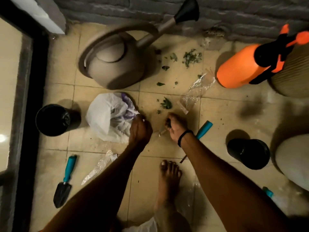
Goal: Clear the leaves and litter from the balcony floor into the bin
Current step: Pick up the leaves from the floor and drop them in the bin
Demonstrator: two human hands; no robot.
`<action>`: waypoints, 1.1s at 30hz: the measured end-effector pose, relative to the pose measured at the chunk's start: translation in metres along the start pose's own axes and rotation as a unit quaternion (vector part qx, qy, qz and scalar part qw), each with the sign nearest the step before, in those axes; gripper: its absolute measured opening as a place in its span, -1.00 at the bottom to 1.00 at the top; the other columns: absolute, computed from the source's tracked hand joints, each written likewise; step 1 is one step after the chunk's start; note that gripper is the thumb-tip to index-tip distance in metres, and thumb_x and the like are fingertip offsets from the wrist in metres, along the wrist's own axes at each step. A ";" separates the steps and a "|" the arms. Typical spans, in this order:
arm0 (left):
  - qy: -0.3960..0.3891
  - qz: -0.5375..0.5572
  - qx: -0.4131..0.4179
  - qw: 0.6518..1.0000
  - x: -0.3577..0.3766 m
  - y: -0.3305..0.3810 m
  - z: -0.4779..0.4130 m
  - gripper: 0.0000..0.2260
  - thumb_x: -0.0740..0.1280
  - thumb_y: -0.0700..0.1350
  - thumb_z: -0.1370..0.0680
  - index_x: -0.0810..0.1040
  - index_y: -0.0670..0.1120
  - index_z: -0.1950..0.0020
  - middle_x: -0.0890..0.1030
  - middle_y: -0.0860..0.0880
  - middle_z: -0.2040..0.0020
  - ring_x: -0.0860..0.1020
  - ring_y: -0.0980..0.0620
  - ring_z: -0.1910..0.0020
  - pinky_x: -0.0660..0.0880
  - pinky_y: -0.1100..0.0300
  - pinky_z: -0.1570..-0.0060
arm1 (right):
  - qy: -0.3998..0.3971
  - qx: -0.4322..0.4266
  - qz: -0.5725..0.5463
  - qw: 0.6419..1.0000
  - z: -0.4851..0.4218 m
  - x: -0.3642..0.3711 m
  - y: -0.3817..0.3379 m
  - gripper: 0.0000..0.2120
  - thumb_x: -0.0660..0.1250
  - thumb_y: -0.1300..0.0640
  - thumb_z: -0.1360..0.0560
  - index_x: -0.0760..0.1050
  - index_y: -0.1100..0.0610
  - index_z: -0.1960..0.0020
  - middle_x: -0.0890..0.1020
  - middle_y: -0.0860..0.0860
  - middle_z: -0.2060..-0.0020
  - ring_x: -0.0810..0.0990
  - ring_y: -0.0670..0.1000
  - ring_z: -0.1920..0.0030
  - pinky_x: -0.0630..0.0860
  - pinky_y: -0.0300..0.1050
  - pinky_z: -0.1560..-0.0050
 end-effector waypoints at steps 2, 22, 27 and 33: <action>-0.047 -0.051 0.015 0.997 0.021 0.013 -0.022 -0.70 0.20 -0.13 -0.65 0.39 -0.22 -0.34 0.50 -0.27 -0.23 0.48 -0.25 -0.19 0.35 0.06 -0.08 | 0.015 -0.043 0.038 0.998 -0.021 0.005 -0.011 -0.88 0.29 0.25 -0.55 0.59 0.20 0.11 0.57 0.07 0.33 0.49 0.00 0.35 0.41 -0.12 0.35; -0.029 0.017 0.029 0.999 0.063 0.028 -0.066 -0.76 -0.04 -0.01 -0.70 0.30 -0.12 -0.04 0.57 -0.19 -0.06 0.58 -0.14 -0.03 0.34 0.21 0.24 | 0.070 -0.404 0.491 0.769 -0.074 0.031 -0.022 -0.75 0.24 0.28 -0.58 0.55 0.21 -0.23 0.53 0.17 -0.23 0.49 0.09 -0.23 0.42 -0.01 -0.33; 0.025 0.018 0.071 0.997 0.061 0.038 -0.097 -0.87 0.00 -0.11 -0.71 0.31 -0.05 -0.05 0.49 -0.09 0.02 0.49 -0.06 0.04 0.32 0.28 0.19 | 0.134 -0.370 0.328 0.859 -0.070 0.038 -0.059 -0.83 0.33 0.25 -0.56 0.61 0.20 -0.13 0.64 0.13 -0.01 0.60 0.06 -0.03 0.40 -0.35 0.03; 0.068 0.057 0.065 0.994 0.079 0.052 -0.132 -0.74 0.01 -0.05 -0.70 0.41 -0.05 -0.28 0.40 -0.03 -0.12 0.38 0.01 -0.06 0.33 0.18 0.00 | 0.184 -0.402 0.351 0.825 -0.084 0.040 -0.108 -0.75 0.27 0.22 -0.60 0.56 0.17 -0.26 0.56 0.17 -0.16 0.53 0.12 -0.16 0.43 -0.17 -0.13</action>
Point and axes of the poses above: each hand's wrist, its own z-axis away from the middle knuckle, its own x-axis out of the palm, y = z × x, the point moved 4 cm from there along -z, towards the middle knuckle
